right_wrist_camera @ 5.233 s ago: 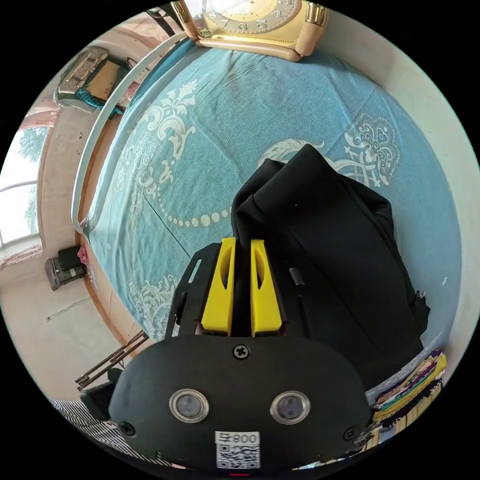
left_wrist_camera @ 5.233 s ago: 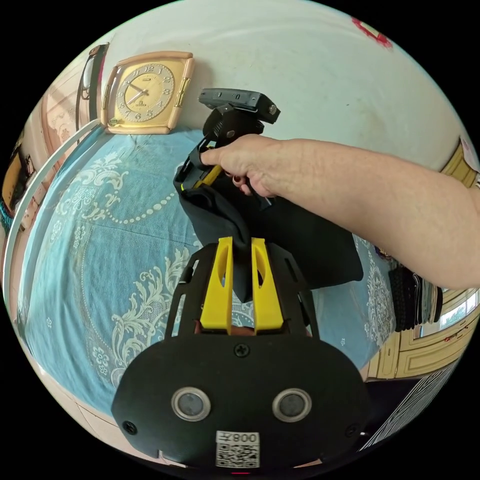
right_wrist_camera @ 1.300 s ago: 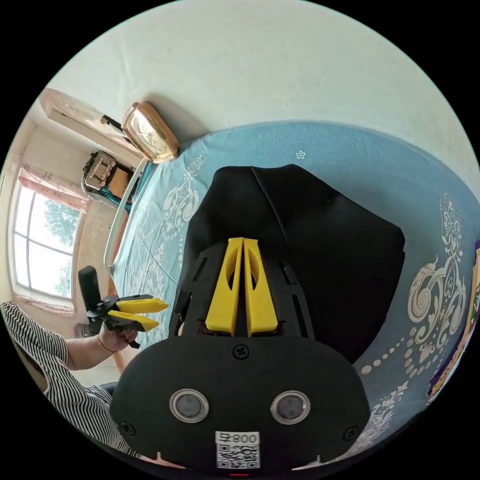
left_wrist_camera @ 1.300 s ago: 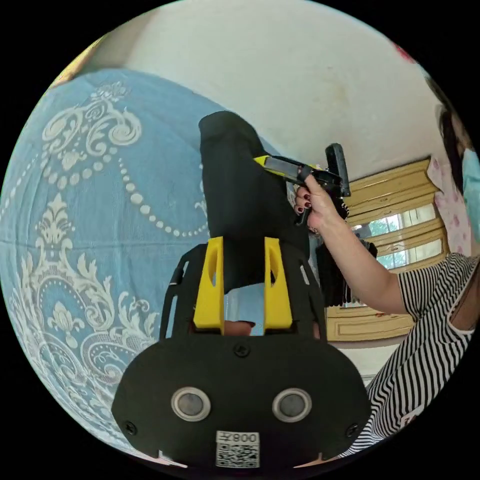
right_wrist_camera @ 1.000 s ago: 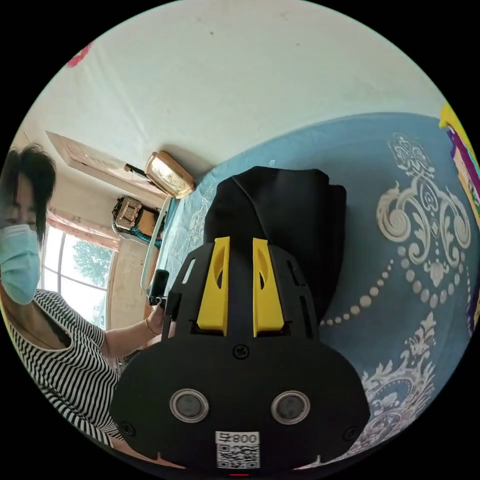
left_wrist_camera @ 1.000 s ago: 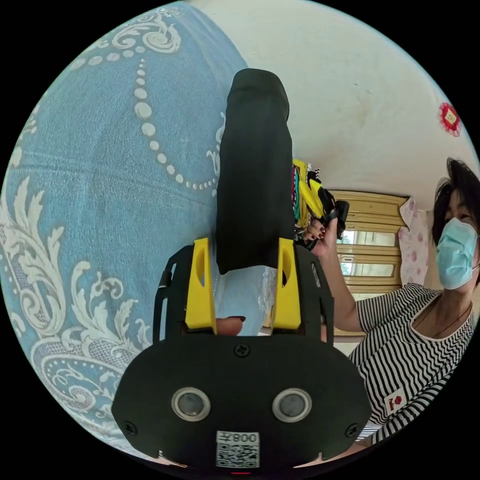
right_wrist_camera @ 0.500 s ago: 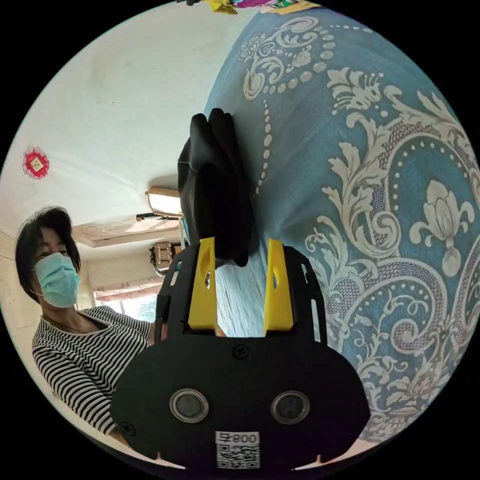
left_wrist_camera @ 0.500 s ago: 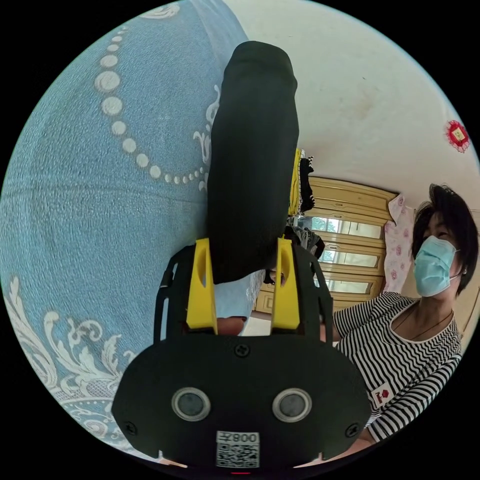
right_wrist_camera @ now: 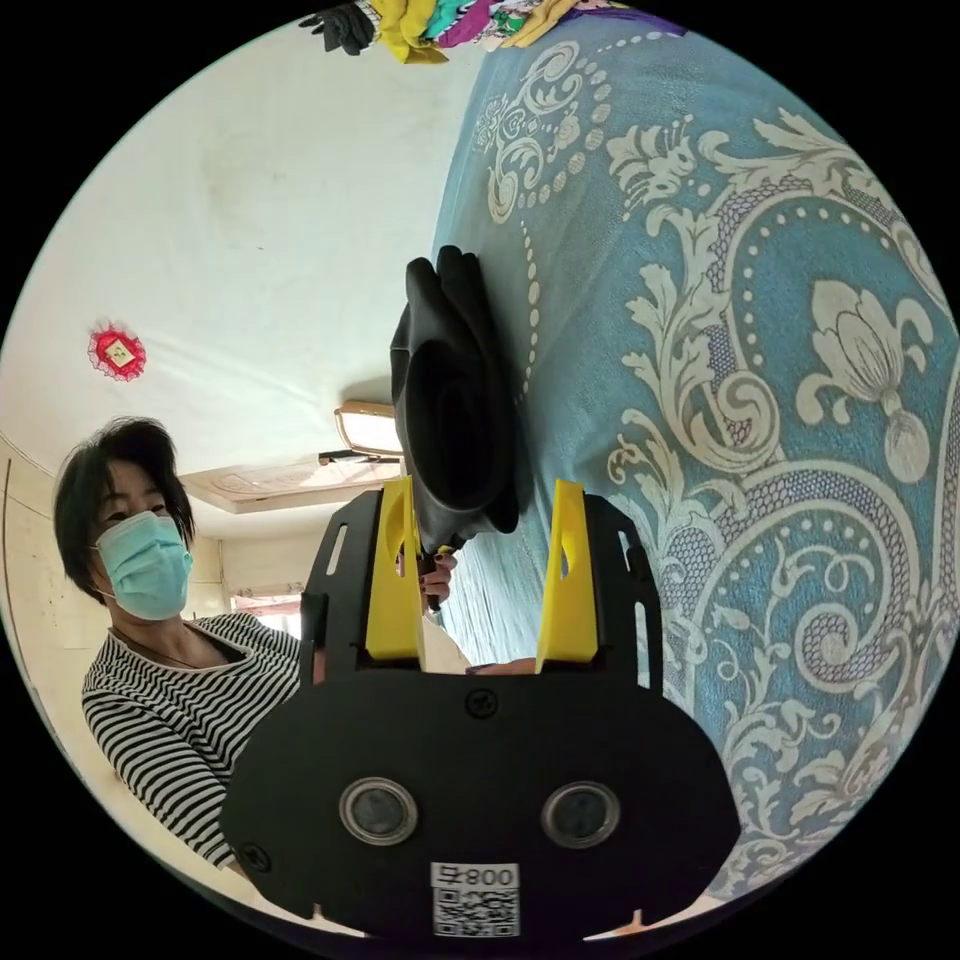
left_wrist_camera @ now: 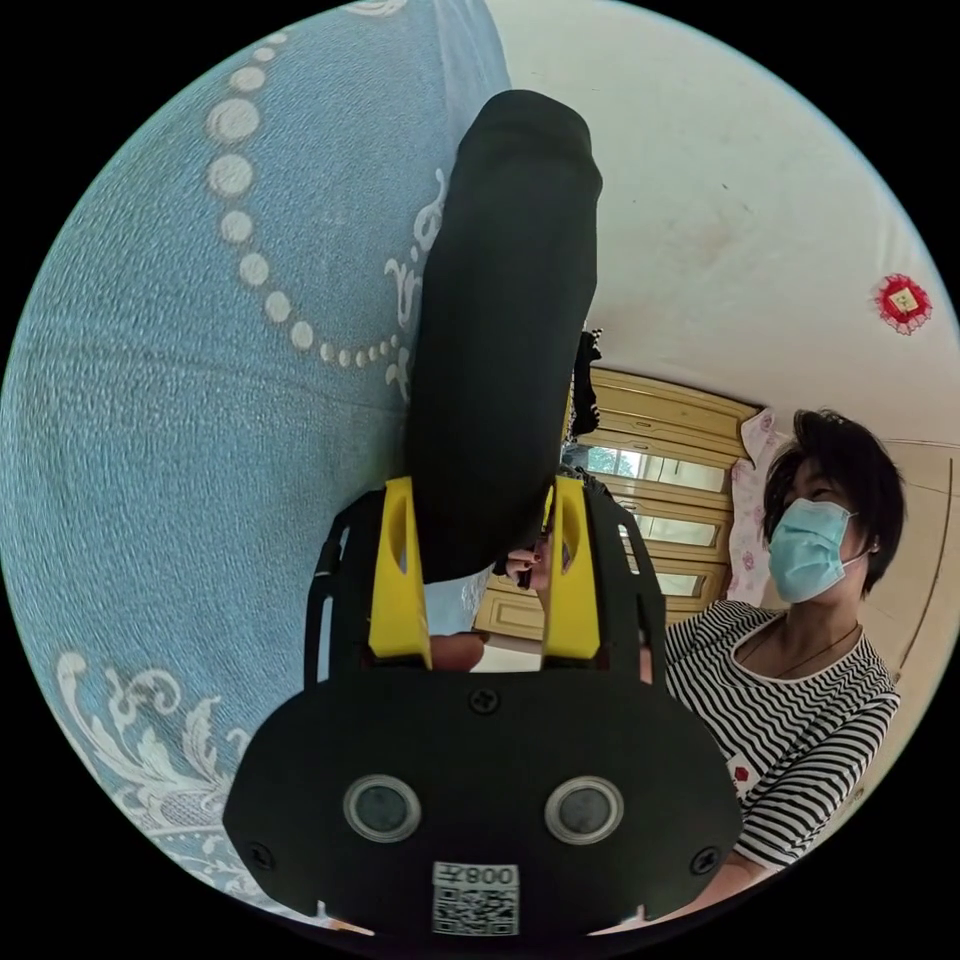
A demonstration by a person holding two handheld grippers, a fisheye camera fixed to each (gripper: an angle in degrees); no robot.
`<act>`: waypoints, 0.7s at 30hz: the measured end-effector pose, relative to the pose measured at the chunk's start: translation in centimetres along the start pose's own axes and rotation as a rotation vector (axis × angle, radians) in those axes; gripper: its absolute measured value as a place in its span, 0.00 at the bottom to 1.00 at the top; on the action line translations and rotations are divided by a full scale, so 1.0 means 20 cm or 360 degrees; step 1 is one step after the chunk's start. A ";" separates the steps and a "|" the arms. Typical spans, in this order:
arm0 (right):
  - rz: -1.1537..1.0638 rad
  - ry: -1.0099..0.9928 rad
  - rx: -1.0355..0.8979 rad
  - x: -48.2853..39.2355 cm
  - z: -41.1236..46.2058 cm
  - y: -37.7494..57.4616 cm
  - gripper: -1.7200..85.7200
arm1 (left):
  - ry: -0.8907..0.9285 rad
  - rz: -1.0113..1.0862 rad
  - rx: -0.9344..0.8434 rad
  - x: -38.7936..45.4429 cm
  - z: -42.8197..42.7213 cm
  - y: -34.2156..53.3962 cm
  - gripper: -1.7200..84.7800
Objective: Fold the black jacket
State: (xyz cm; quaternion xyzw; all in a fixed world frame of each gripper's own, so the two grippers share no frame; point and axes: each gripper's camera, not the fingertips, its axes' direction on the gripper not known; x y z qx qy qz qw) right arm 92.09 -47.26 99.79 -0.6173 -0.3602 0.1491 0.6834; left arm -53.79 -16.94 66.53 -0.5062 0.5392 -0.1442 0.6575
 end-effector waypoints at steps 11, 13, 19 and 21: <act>-0.0079 -0.0163 -0.0112 0.10 0.23 -0.08 0.17 | 0.0036 -0.0057 0.0005 0.00 -0.11 0.06 0.20; -0.0086 -0.0254 -0.0131 0.11 0.29 -0.10 0.15 | 0.0050 -0.0074 0.0008 0.00 -0.12 0.07 0.19; -0.0148 -0.0179 -0.0081 0.02 0.30 -0.01 0.10 | 0.0281 -0.0149 0.0112 -0.05 -0.16 0.18 0.17; -0.0160 -0.0155 -0.0058 -0.04 0.30 0.03 0.10 | 0.0334 -0.0145 0.0147 -0.05 -0.16 0.22 0.17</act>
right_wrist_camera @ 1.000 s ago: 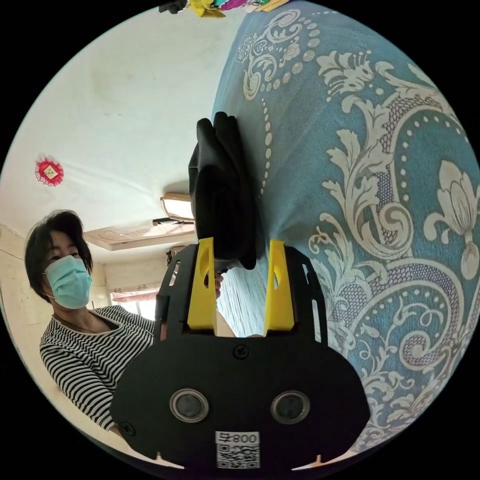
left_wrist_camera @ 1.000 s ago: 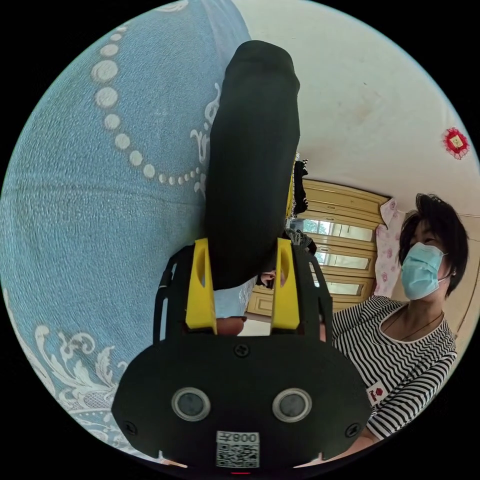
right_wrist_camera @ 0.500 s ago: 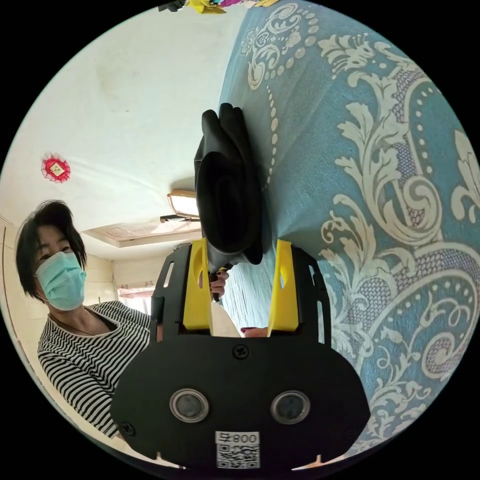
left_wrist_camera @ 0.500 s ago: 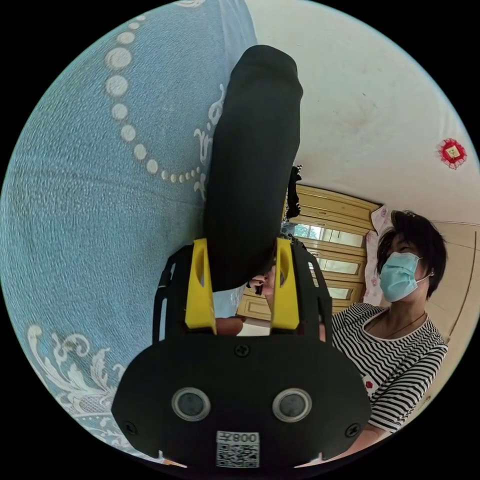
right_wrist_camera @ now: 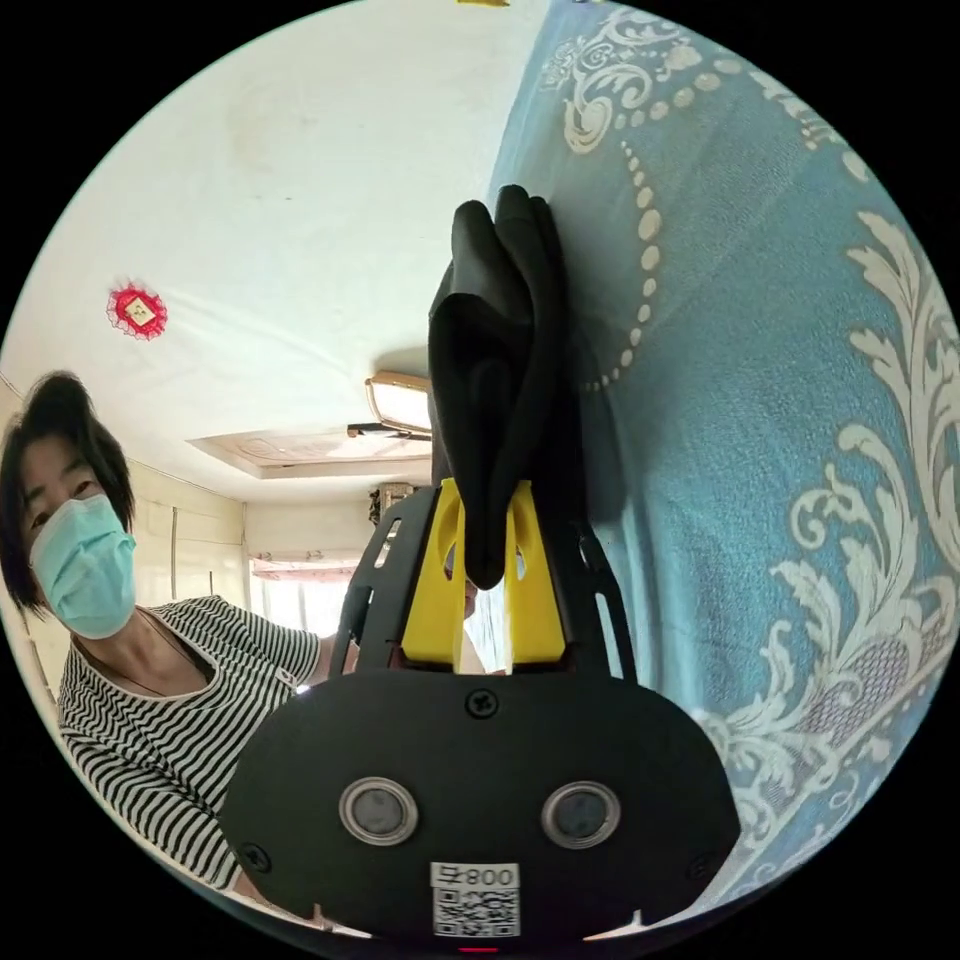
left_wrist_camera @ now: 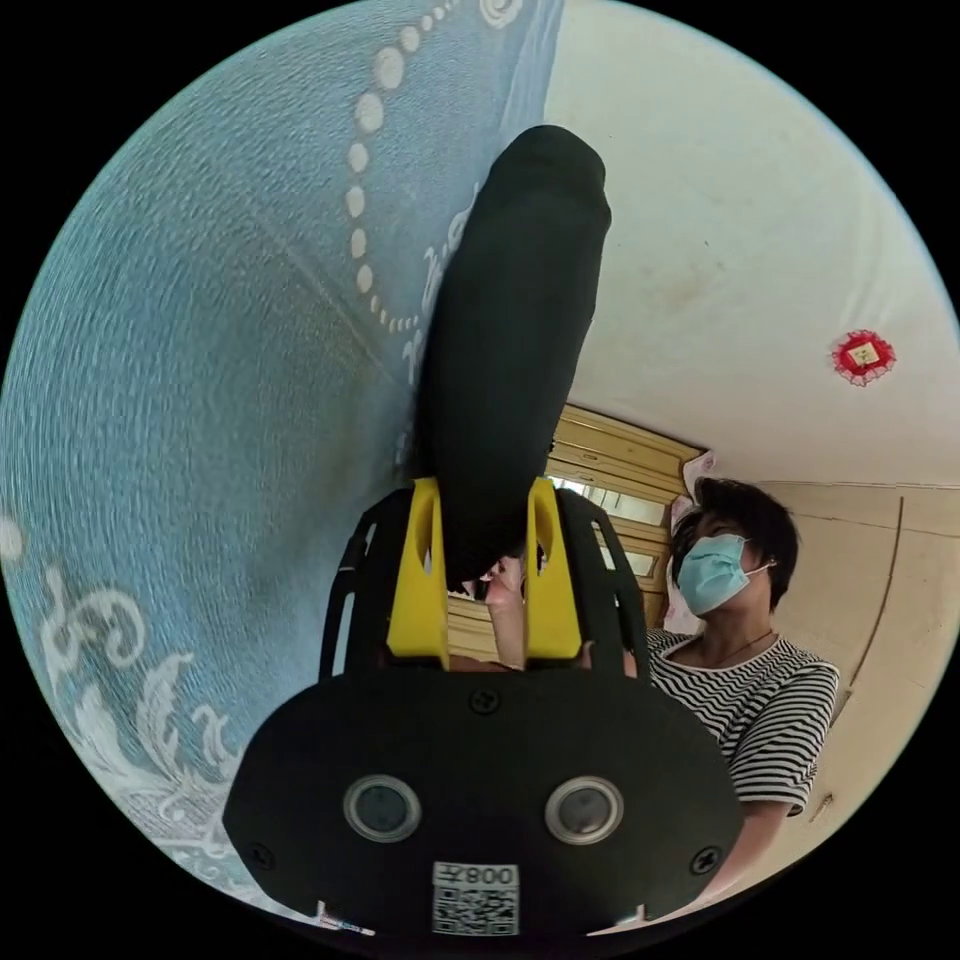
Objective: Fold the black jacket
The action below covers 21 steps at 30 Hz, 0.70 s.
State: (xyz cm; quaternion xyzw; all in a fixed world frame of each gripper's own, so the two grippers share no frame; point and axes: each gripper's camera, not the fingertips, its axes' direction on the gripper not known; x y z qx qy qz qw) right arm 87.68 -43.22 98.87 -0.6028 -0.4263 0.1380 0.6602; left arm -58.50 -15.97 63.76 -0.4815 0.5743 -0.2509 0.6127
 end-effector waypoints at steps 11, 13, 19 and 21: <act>0.0037 0.0100 0.0030 -0.09 0.20 0.25 0.12 | 0.0013 -0.0122 0.0123 -0.07 -0.11 0.23 0.18; -0.0041 0.0153 0.0077 -0.12 0.20 0.30 0.15 | 0.0008 -0.0108 0.0104 -0.07 -0.09 0.24 0.19; -0.0021 0.0295 0.0120 -0.11 0.09 0.41 0.19 | 0.0035 -0.0118 0.0050 -0.09 -0.01 0.26 0.22; 0.0004 0.0369 0.0159 -0.10 0.05 0.44 0.21 | 0.0037 -0.0112 0.0027 -0.08 0.03 0.27 0.23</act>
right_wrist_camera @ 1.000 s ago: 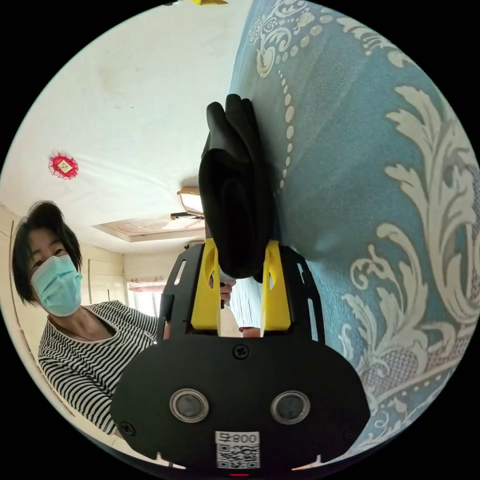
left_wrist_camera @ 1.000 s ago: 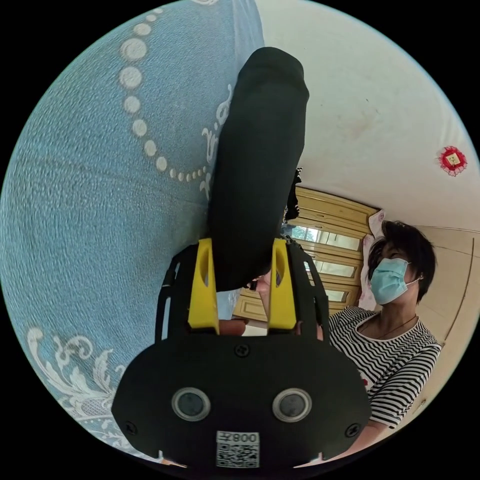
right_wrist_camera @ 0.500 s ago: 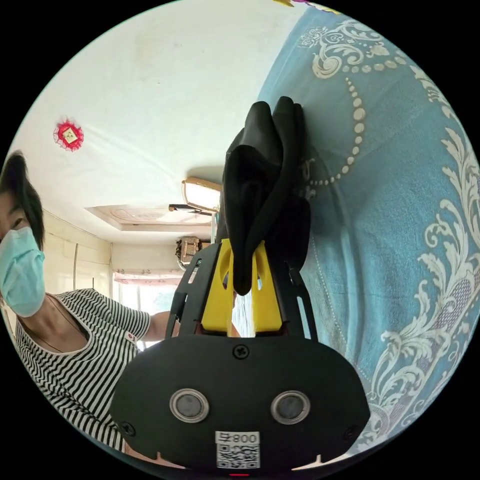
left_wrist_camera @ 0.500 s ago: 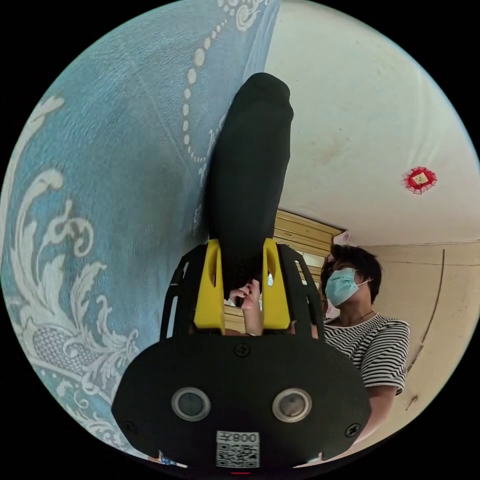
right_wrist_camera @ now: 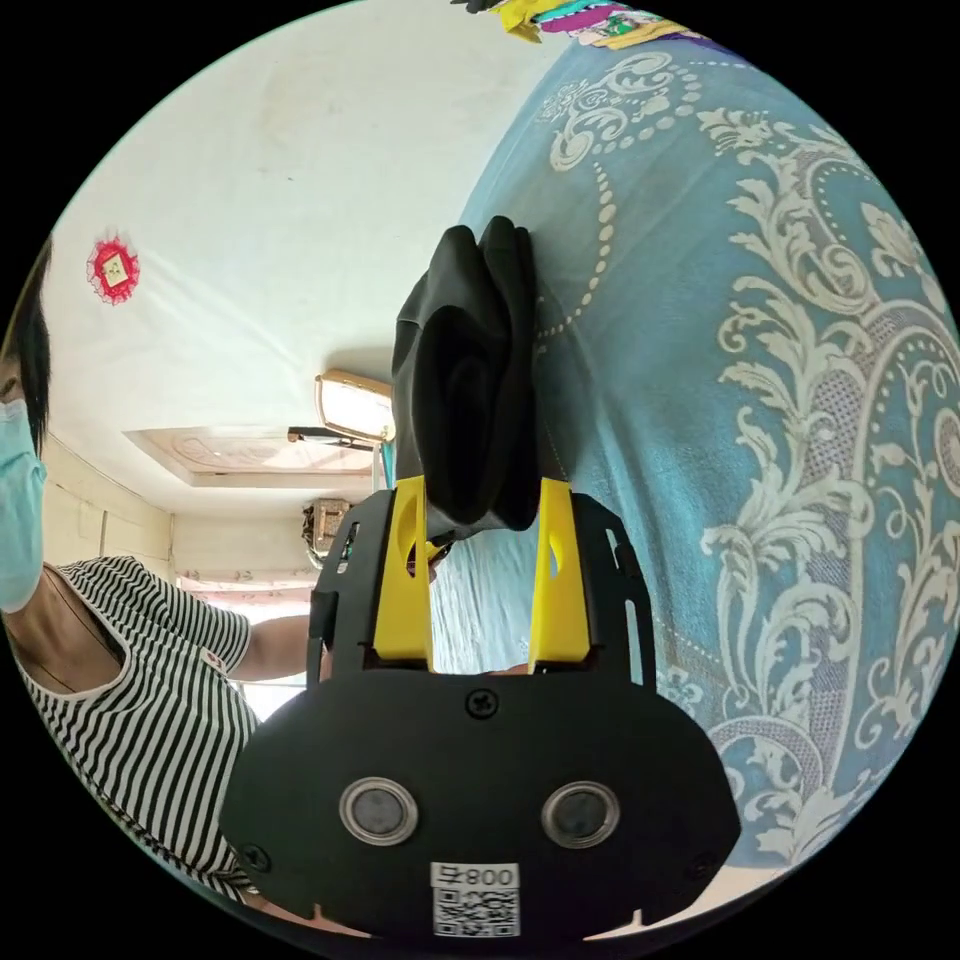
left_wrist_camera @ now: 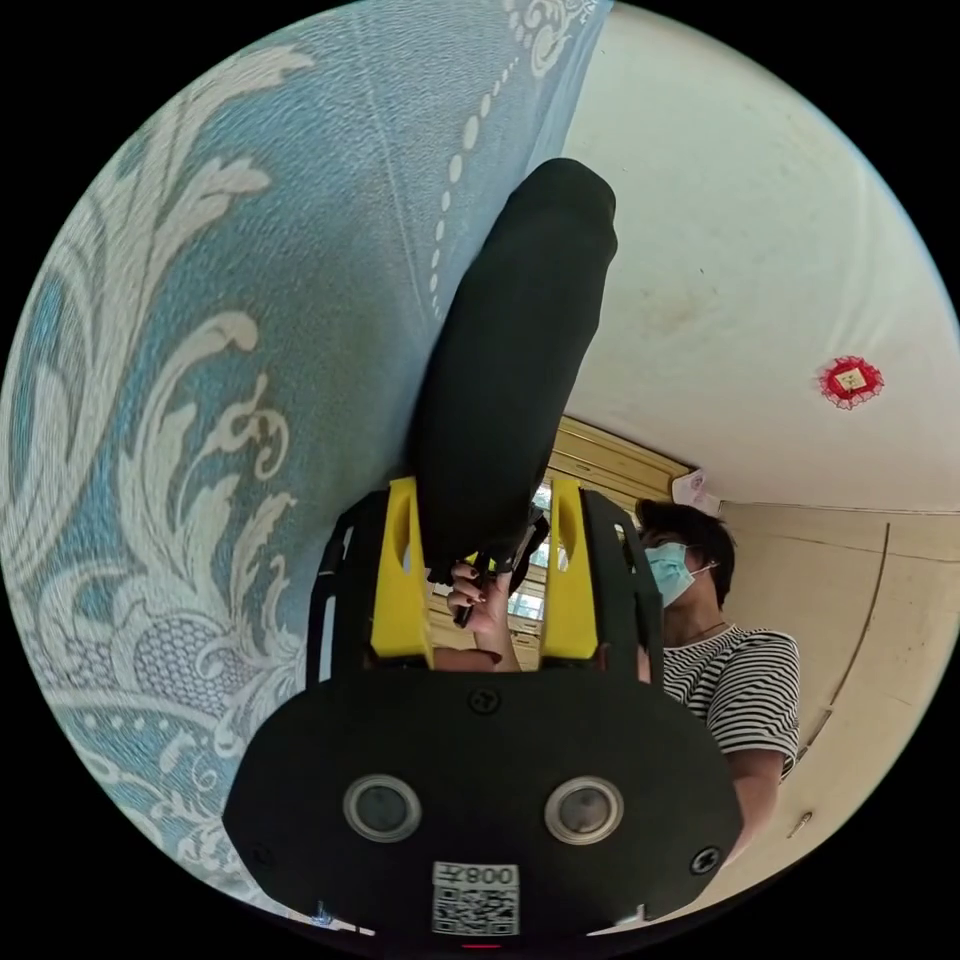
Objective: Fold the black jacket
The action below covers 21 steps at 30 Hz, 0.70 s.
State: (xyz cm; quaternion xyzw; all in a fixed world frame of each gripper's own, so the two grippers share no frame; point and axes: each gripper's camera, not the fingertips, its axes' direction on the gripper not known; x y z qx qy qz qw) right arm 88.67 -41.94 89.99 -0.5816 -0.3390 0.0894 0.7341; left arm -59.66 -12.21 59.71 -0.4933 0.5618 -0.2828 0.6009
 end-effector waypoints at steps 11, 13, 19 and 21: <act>-0.0021 -0.0128 -0.0174 -0.05 0.33 -0.06 0.22 | -0.0333 -0.0013 -0.0378 -0.02 0.38 -0.03 0.22; 0.0034 -0.0213 -0.0146 -0.01 0.33 -0.06 0.20 | -0.0294 -0.0020 -0.0366 -0.06 0.43 -0.02 0.20; 0.0167 -0.0464 -0.0081 0.08 0.25 -0.01 0.14 | -0.0206 0.0033 -0.0288 -0.10 0.60 0.08 0.17; 0.0148 -0.0463 -0.0074 0.03 0.22 0.00 0.13 | -0.0171 0.0045 -0.0269 -0.09 0.66 0.11 0.16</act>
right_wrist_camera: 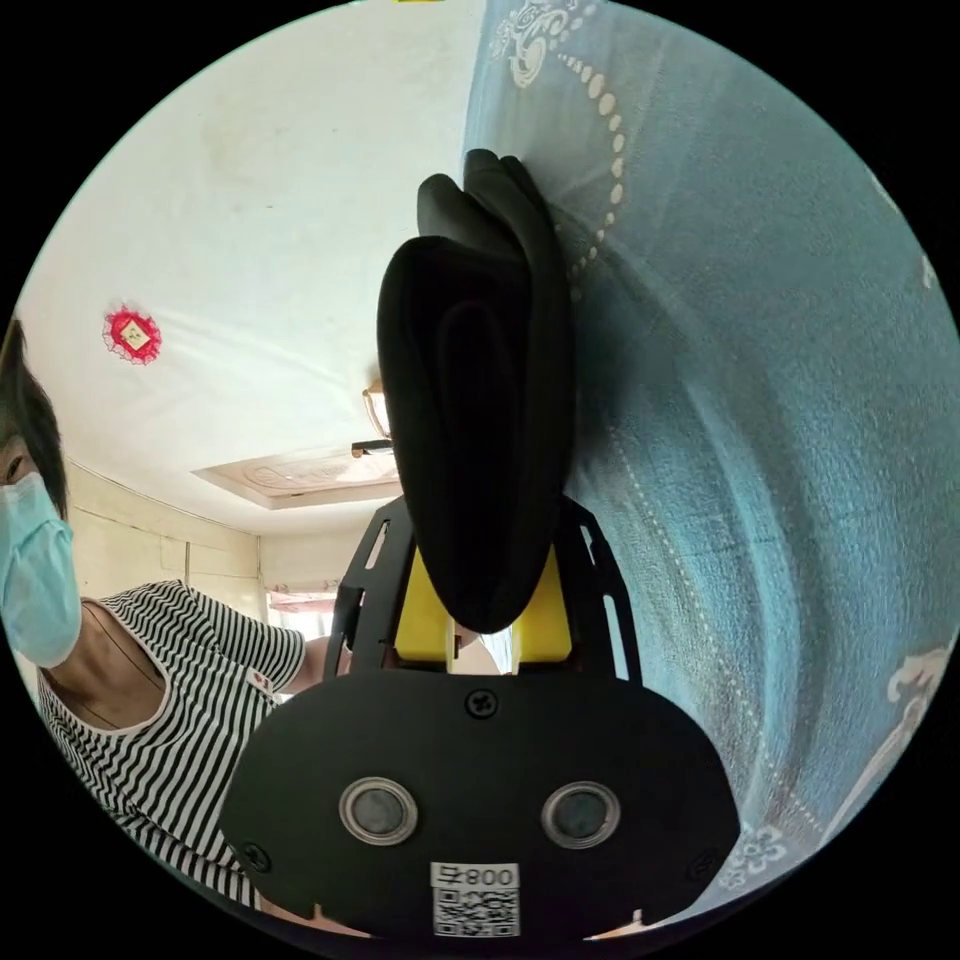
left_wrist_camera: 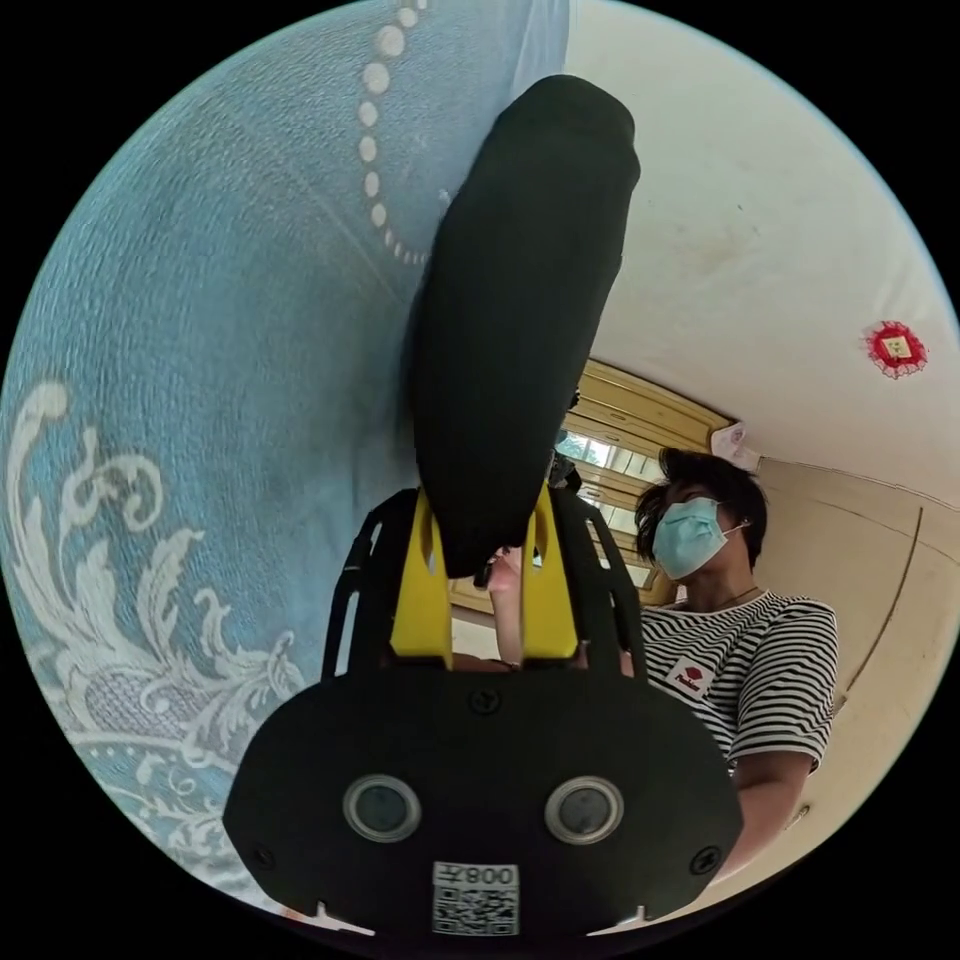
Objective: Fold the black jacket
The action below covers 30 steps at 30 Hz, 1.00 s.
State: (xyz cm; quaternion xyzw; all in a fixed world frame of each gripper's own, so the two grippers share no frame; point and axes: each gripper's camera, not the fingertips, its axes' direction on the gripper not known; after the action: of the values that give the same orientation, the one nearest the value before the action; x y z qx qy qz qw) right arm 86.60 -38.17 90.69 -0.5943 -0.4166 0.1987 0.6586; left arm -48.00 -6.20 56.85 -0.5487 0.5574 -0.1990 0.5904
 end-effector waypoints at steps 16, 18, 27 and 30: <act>0.0134 0.0194 -0.0077 -0.73 -0.35 0.51 0.11 | 0.0078 -0.0144 -0.0078 0.40 0.65 0.50 0.15; 0.0172 0.0222 -0.0074 -0.79 -0.39 0.60 0.11 | 0.0066 -0.0176 -0.0098 0.42 0.72 0.57 0.15; 0.0213 0.0284 -0.0013 -1.04 -0.62 0.91 0.11 | -0.0009 -0.0164 -0.0221 0.50 1.14 0.68 0.14; 0.0206 0.0270 0.0034 -1.09 -0.73 0.98 0.11 | -0.0028 -0.0150 -0.0251 0.50 1.32 0.68 0.14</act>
State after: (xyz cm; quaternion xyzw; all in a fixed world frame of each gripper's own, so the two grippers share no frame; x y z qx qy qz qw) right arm 90.18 -59.53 65.99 -0.6276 -0.3180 0.1942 0.6835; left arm -26.87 0.86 34.74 -0.6208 0.5397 -0.1772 0.5403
